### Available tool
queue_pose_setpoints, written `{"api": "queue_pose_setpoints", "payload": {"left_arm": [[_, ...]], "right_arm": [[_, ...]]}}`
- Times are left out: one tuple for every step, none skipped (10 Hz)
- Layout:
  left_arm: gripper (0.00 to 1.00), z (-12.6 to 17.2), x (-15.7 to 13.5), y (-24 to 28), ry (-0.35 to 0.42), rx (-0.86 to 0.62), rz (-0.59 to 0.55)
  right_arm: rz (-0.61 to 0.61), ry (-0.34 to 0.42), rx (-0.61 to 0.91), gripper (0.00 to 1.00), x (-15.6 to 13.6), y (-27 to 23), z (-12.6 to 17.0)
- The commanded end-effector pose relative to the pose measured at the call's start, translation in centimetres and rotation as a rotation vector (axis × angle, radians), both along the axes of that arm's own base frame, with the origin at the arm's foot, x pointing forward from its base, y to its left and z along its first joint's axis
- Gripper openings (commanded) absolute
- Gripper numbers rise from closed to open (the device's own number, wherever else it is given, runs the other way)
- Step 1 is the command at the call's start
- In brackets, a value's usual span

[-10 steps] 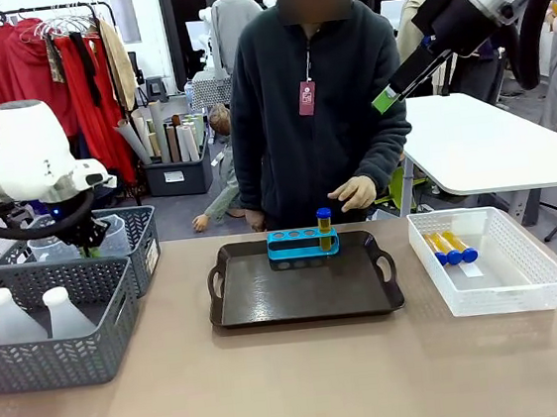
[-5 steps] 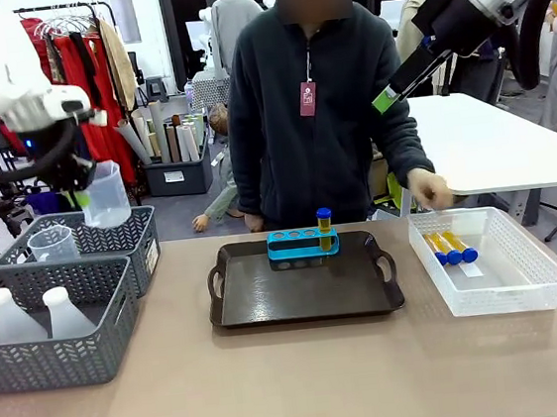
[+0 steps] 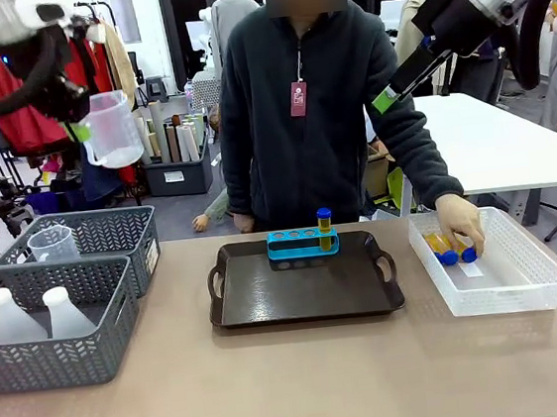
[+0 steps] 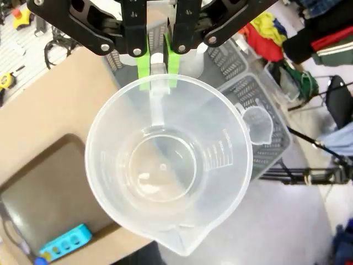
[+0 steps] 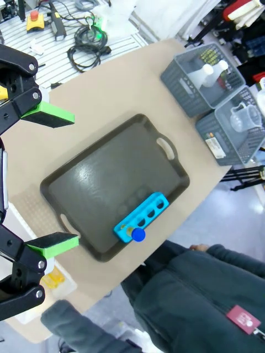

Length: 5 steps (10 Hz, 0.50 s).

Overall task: Prepare the laboratory tools.
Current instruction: Pick up one Large Measuring Cup and place it on the Handle tray.

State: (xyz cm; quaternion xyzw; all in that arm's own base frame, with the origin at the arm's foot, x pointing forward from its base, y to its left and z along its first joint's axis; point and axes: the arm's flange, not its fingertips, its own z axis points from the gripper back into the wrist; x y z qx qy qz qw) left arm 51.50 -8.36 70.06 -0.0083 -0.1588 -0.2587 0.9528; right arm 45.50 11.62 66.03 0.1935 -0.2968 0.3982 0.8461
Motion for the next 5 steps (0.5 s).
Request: {"api": "queue_pose_setpoints", "payload": {"left_arm": [[0.00,2.4,-0.5,-0.3,0.000,-0.015,-0.101],[0.00,3.6,-1.0,-0.8,-0.009,-0.016,-0.130],[0.00,4.5,-1.4,-1.3,-0.014,-0.010,-0.157],[0.00,5.4,-1.8,-1.4,-0.030,-0.014,-0.173],[0.00,5.6,-1.9,-1.5,-0.045,-0.046,-0.191]], "right_arm": [[0.002,-0.005,0.007,1.00,0.0,-0.1,0.1],[0.002,-0.005,0.007,1.00,0.0,-0.1,0.1],[0.002,-0.005,0.007,1.00,0.0,-0.1,0.1],[0.002,-0.005,0.007,1.00,0.0,-0.1,0.1],[0.002,-0.005,0.007,1.00,0.0,-0.1,0.1]]}}
